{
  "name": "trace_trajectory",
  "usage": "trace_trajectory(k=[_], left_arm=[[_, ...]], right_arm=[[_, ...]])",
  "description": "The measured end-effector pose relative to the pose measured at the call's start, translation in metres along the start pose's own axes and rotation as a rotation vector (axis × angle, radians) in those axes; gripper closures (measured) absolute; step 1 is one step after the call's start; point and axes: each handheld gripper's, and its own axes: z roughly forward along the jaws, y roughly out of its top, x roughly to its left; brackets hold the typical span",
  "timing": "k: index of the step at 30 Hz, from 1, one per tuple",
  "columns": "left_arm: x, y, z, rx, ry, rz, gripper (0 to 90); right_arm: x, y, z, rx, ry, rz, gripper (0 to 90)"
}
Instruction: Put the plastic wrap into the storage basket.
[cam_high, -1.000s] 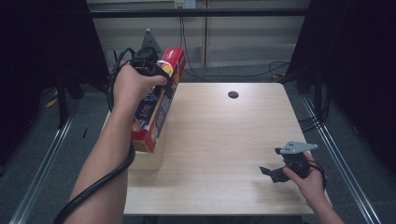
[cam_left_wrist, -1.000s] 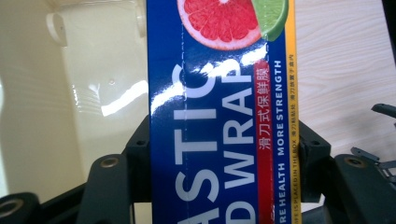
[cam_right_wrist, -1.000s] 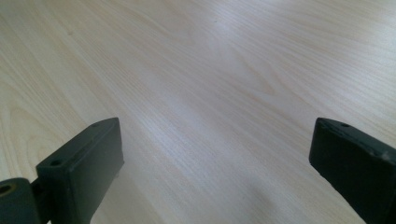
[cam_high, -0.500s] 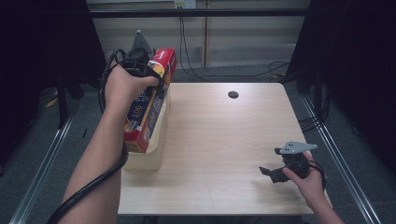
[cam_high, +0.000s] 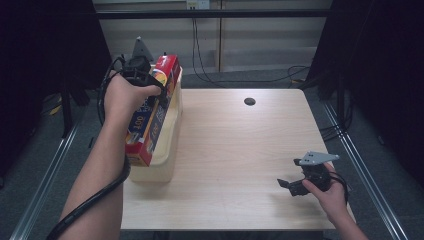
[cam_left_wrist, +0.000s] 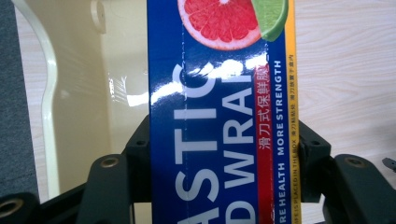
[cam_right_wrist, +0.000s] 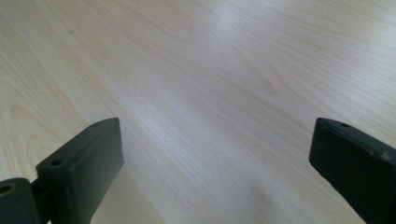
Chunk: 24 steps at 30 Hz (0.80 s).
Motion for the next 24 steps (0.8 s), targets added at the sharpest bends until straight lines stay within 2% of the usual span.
trace_trajectory(k=[24], left_arm=[[0.017,-0.012,0.02,0.035,-0.004,-0.037,40.6]], right_arm=[[0.002,0.0,0.001,0.006,-0.003,-0.009,2.7]])
